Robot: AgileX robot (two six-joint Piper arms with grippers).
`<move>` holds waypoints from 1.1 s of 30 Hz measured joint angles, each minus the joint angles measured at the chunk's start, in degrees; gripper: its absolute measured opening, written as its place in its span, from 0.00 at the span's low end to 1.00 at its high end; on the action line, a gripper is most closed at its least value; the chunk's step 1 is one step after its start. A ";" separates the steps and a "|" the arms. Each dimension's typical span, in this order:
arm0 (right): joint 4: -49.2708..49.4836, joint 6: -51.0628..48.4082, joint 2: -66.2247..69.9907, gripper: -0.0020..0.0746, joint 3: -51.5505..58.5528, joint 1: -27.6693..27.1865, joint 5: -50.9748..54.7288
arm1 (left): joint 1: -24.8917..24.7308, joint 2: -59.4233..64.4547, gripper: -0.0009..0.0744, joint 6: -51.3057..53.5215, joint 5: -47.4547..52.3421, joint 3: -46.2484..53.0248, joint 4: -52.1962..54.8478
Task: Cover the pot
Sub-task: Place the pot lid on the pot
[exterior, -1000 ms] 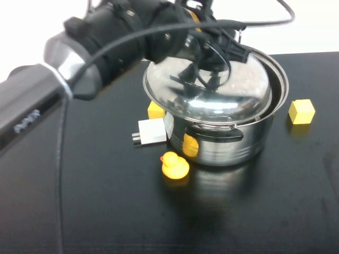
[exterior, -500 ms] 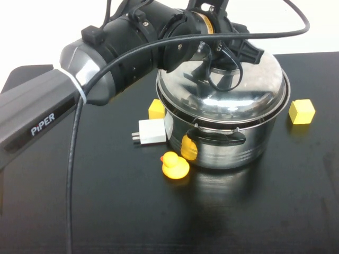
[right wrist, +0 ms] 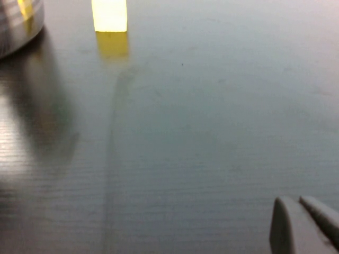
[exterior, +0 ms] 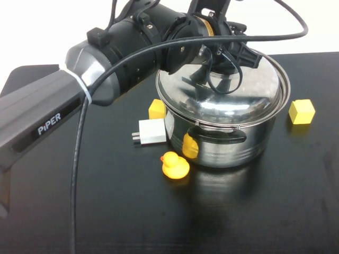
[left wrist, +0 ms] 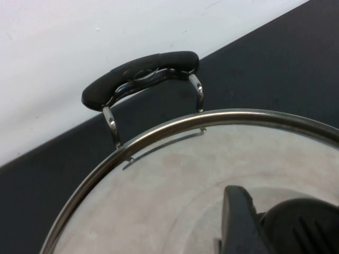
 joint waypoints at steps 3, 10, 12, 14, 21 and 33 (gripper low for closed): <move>0.00 0.00 0.00 0.02 0.00 0.00 0.00 | 0.00 0.00 0.43 0.00 0.00 0.00 -1.15; 0.00 0.00 0.00 0.02 0.00 0.00 0.00 | 0.00 0.00 0.43 0.00 1.74 -0.42 -2.35; 0.00 0.00 0.00 0.02 0.00 0.00 0.00 | 0.00 0.00 0.43 0.00 2.84 -0.64 -2.78; 0.00 0.00 0.00 0.02 0.00 0.00 0.00 | 0.00 0.00 0.43 0.11 3.68 -0.85 -3.05; 0.00 0.00 0.00 0.02 0.00 0.00 0.00 | 0.00 0.00 0.43 0.13 2.65 -0.85 -3.31; 0.00 0.00 0.00 0.02 0.00 0.00 0.00 | 0.00 0.70 0.43 -0.14 -2.82 -0.50 -3.67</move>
